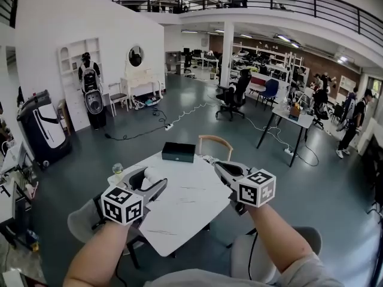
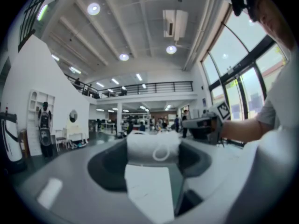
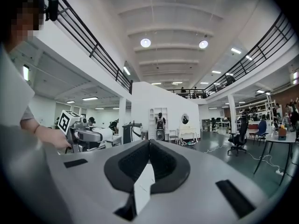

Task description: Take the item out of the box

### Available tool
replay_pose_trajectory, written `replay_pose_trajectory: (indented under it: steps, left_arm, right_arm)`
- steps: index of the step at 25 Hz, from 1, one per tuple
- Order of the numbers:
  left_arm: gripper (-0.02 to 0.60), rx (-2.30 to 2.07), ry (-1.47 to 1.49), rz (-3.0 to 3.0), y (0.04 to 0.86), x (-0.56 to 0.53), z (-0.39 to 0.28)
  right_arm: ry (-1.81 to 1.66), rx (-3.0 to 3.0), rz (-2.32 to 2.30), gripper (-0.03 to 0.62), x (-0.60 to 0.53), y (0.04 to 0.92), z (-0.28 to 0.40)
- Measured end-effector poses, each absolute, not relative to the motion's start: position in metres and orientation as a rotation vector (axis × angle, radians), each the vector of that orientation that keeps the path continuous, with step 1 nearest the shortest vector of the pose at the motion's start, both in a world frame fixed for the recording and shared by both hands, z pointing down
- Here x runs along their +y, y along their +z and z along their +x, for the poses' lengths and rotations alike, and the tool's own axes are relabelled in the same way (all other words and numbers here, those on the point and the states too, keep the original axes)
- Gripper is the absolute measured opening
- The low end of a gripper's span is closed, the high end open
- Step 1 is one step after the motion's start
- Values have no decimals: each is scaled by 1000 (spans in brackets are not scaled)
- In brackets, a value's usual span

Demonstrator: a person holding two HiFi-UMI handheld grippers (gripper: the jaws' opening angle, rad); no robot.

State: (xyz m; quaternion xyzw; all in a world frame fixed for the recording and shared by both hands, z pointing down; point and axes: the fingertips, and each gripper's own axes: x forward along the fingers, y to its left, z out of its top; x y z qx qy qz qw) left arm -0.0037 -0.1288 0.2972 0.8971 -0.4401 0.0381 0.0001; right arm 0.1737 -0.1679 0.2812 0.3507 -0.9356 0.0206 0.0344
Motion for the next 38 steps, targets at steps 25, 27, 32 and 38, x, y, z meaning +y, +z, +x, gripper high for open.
replay_pose_trajectory:
  steps: [25,27,32,38]
  left_arm:
    - [296,-1080,52,2792,385,-50,-139]
    - [296,-1062,51,2787,391,-49,-143]
    - [296,-1031,54,2784,400,-45,-142]
    - [296,-1042,34,2775,400,-47,-138]
  right_arm:
    - [334,-2826,1213,8,-86,383,53]
    - [350,-2824,1204,8,-85,391,45]
    - [385,-2822,1167,8,-81,403,34]
    - [400,-2812,1127,8,-87,410,33]
